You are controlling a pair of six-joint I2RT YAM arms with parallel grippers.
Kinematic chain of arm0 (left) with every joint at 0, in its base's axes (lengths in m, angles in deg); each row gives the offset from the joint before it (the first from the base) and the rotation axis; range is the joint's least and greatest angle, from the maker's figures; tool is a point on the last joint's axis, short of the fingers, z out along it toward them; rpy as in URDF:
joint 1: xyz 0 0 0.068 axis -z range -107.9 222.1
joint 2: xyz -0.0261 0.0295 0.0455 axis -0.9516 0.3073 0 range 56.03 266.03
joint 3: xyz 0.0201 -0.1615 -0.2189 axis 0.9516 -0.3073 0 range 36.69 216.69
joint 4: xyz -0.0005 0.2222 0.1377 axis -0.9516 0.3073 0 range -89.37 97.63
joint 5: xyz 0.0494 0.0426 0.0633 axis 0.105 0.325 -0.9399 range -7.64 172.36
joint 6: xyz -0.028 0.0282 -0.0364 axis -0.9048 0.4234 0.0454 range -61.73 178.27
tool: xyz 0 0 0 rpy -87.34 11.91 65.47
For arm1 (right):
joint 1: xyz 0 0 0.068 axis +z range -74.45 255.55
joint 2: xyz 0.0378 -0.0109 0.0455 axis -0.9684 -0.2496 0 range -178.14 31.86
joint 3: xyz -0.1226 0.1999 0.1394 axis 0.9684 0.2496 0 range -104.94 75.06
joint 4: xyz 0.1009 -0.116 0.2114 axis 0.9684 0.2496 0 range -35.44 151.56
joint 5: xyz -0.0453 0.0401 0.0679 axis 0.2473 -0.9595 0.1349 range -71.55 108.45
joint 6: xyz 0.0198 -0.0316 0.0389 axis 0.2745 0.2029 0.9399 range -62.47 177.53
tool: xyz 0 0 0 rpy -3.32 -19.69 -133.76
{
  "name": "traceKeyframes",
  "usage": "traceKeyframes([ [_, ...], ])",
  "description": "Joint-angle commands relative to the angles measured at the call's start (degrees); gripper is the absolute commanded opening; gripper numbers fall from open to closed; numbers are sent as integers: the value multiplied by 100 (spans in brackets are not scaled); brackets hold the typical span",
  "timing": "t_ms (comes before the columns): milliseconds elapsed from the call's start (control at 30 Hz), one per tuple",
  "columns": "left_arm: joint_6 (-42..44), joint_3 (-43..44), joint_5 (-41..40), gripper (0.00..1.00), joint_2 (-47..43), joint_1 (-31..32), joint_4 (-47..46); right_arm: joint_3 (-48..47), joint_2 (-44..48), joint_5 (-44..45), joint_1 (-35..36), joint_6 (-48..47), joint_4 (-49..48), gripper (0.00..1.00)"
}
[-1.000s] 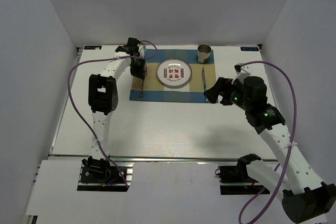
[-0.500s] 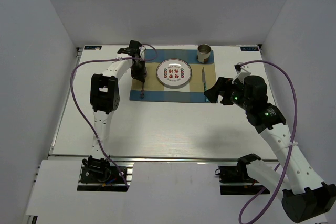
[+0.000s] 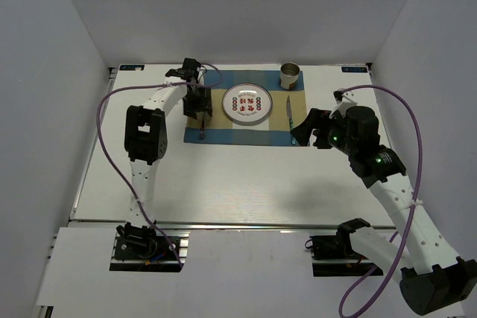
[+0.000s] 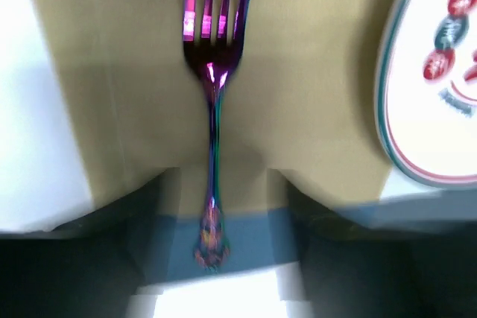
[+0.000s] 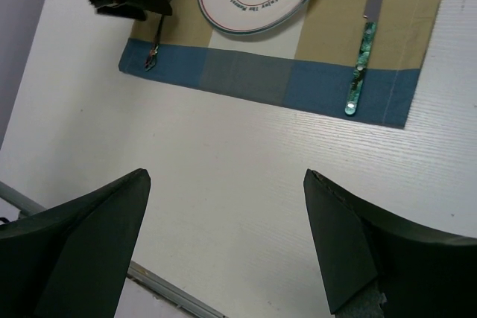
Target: Set the dinner table for one person
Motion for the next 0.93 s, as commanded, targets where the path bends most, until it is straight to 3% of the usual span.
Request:
traceKeyframes([
  [0,-552,-429,-255,98,-1375,46,-160,-470,-80,490,3,-138,208,89],
  [133,-914,-1756,-1230,98,-3235,46,-494,-935,-46,1403,47,-234,1076,89],
  [200,-1081,-2319,-1846,98,-3818,46,-311,-1042,129,1502,29,-270,1193,89],
  [500,-879,-4252,-3208,98,-7298,-16,568,-1832,937,2730,29,-674,2783,89],
  [700,-1117,-4334,-3298,98,-8986,-16,1341,-1894,1545,2908,56,-753,3205,89],
  [900,-1258,-3921,-3588,98,-9270,-16,1878,-1921,1625,3022,82,-736,3163,89],
])
